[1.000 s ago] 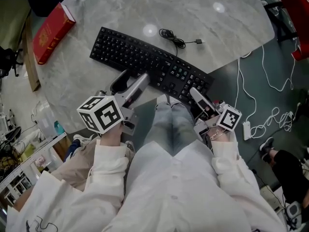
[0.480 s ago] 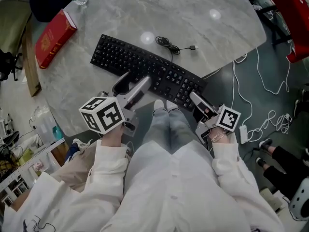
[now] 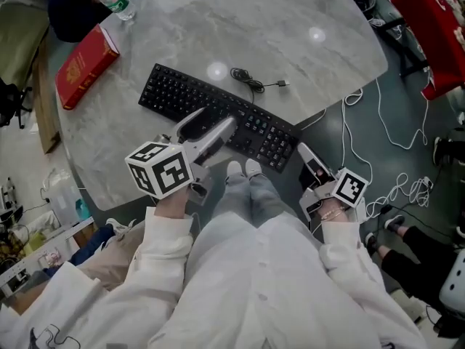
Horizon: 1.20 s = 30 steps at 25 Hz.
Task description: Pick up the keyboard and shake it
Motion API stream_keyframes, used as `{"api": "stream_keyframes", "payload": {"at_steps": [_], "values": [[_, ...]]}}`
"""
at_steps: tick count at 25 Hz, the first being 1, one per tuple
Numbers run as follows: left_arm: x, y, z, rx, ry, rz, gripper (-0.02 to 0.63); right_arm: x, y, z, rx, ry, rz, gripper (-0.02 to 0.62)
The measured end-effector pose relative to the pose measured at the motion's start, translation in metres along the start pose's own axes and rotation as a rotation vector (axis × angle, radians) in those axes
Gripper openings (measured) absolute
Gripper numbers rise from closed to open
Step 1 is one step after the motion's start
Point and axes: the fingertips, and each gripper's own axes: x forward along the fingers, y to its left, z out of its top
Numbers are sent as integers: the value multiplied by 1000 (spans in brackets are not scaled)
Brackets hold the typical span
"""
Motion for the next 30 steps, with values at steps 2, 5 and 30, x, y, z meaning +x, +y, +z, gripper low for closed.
{"api": "stream_keyframes", "payload": {"at_steps": [2, 5, 30], "values": [[1, -9, 4, 17, -1, -23, 323, -2, 13, 6, -27, -4, 14, 164], [2, -23, 12, 41, -15, -58, 283, 1, 37, 21, -95, -5, 45, 164], [-47, -103, 110, 292, -259, -161, 48, 45, 270, 79, -704, -18, 336, 162]]}}
